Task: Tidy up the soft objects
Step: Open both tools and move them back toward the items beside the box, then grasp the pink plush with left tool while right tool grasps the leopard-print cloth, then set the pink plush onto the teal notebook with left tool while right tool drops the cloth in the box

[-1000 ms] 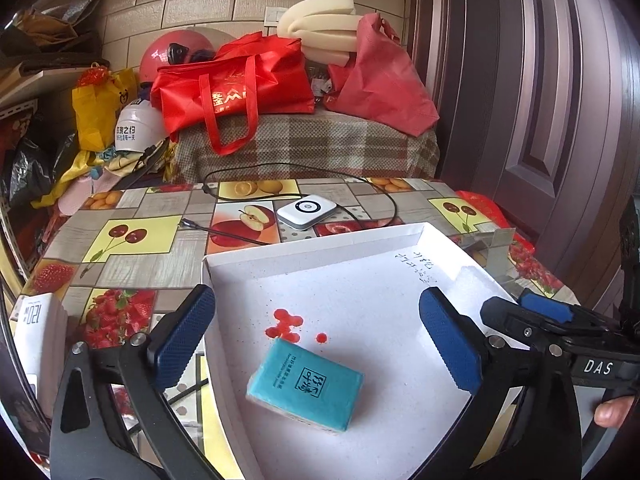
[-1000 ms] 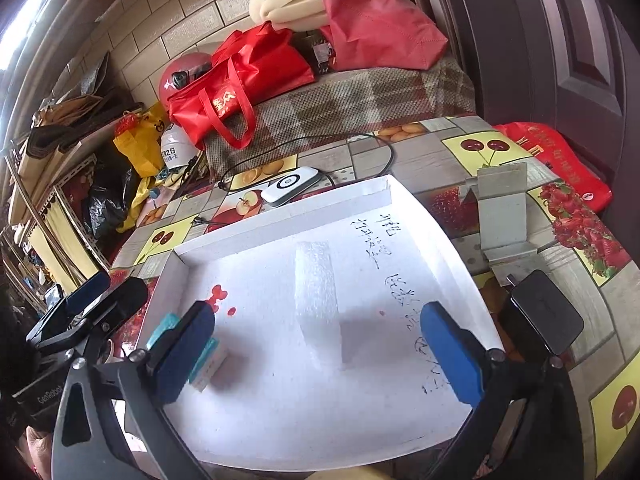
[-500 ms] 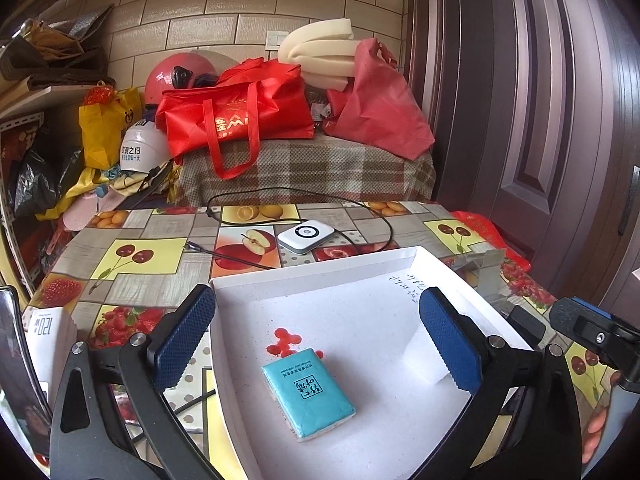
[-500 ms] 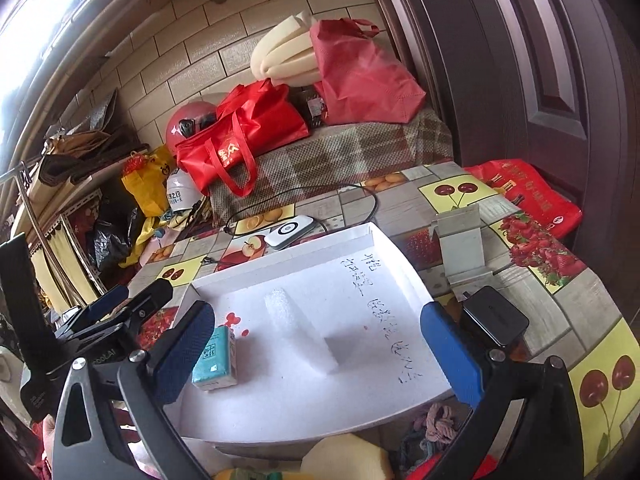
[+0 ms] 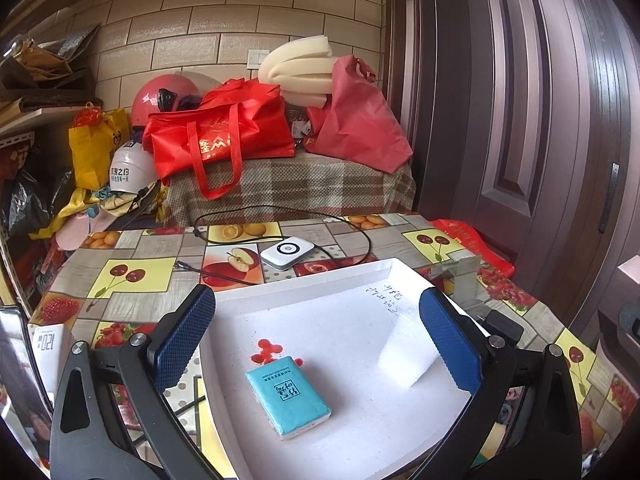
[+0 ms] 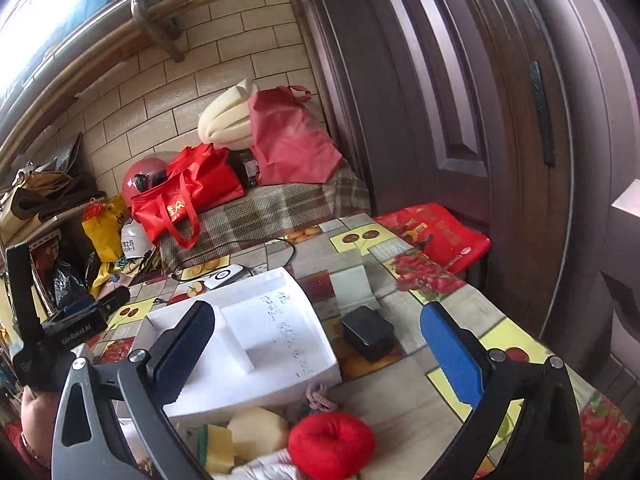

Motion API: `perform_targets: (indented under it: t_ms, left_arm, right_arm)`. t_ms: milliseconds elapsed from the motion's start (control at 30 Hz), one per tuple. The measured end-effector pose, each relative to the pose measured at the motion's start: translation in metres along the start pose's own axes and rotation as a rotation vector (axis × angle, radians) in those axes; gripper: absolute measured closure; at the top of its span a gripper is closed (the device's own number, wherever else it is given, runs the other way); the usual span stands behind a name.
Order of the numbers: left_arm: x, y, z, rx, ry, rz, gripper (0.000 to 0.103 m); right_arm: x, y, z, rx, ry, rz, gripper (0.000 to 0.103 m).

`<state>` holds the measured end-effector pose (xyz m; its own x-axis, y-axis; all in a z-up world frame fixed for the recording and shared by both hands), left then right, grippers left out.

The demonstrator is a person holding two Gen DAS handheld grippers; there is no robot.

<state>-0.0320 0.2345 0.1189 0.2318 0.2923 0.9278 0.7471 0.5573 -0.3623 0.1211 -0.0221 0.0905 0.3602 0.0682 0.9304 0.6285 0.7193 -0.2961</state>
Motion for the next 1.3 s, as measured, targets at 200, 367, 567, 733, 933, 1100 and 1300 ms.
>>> perform_targets:
  t_ms: [200, 367, 567, 733, 933, 1100, 1300]
  left_arm:
    - [0.004, -0.012, -0.004, -0.043, 0.014, -0.008, 0.000]
    - [0.001, -0.037, 0.001, -0.163, 0.015, 0.013, 0.000]
    - [-0.049, -0.085, -0.021, -0.320, 0.179, 0.093, 0.000]
    - [-0.120, -0.103, -0.071, -0.544, 0.310, 0.311, 0.000]
    - [-0.170, -0.103, -0.118, -0.635, 0.380, 0.471, 0.000]
    - [-0.182, -0.102, -0.144, -0.669, 0.447, 0.509, 0.006]
    - [-0.194, -0.098, -0.140, -0.646, 0.481, 0.555, 0.049]
  right_arm:
    - [-0.022, -0.023, -0.013, -0.011, -0.102, -0.006, 0.000]
    - [-0.031, -0.025, -0.027, 0.048, -0.073, 0.061, 0.000]
    - [-0.050, -0.029, -0.033, 0.080, -0.125, 0.147, 0.000]
    - [-0.084, -0.032, -0.028, 0.134, -0.247, 0.319, 0.000]
    - [-0.120, -0.035, -0.033, 0.139, -0.288, 0.466, 0.000]
    - [-0.135, -0.039, -0.033, 0.155, -0.321, 0.512, 0.013]
    - [-0.136, -0.040, -0.029, 0.198, -0.342, 0.498, 0.065]
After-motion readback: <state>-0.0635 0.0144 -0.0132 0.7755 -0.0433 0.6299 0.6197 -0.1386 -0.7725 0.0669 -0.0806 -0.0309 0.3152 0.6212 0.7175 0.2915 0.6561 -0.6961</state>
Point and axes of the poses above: each gripper's, at about its wrist camera, not at the fingertips, and y roughly the way its jaws point, z to its left, x to its top, the point moved 3 cm from there along y, roughly the way its jaws point
